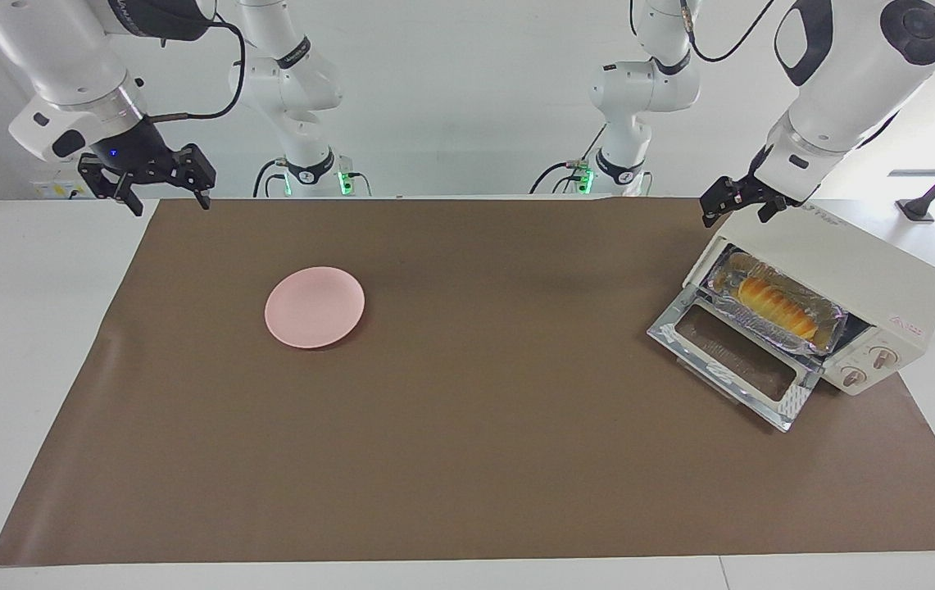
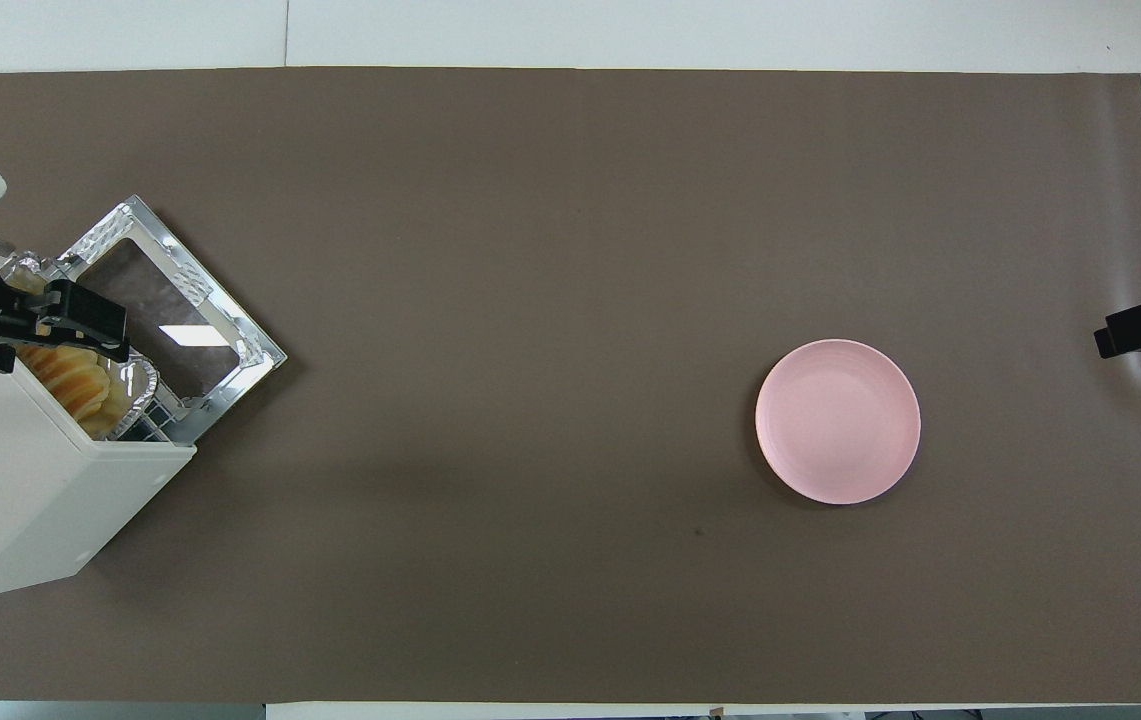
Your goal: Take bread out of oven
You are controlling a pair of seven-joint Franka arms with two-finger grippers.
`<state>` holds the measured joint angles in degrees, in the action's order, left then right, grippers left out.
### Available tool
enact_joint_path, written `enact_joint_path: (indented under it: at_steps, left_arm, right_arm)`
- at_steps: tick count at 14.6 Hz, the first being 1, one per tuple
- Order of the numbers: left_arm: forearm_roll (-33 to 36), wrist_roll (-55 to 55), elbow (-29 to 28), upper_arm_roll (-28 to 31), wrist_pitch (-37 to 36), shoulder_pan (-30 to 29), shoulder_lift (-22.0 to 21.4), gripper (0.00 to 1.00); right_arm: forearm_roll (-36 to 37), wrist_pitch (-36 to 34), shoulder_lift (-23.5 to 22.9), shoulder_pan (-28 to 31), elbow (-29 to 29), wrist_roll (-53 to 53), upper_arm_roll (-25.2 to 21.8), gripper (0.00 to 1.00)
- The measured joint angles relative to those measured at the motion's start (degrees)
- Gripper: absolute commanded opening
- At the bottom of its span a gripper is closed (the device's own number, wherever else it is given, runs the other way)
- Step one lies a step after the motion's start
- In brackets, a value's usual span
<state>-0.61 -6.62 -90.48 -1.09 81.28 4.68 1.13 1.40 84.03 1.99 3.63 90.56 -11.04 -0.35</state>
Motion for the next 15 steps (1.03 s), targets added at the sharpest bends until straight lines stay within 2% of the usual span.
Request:
enact_joint_path:
  at_steps: [7,9,11,14,15]
  left_arm:
    - [0.0,0.0,-0.1,0.1,1.1,-0.1,0.2,1.0]
    - [0.6,0.0,-0.1,0.1,2.0,-0.1,1.4,1.0]
    - [2.5,-0.9,1.9,0.1,2.5,-0.1,5.3,1.0]
    - [4.7,-4.9,9.2,0.8,5.4,-0.1,15.4,1.0]
    - [4.8,-6.1,10.5,1.5,7.4,-0.2,17.5,1.0]
  right_arm:
    - [0.0,0.0,0.0,0.0,0.0,0.0,0.0,1.0]
    - [0.0,0.0,0.0,0.0,0.0,0.0,0.0,1.0]
    - [0.0,0.0,0.0,0.0,0.0,0.0,0.0,1.0]
    - [0.0,0.0,0.0,0.0,0.0,0.0,0.0,1.0]
    - [0.0,0.0,0.0,0.0,0.0,0.0,0.0,1.0]
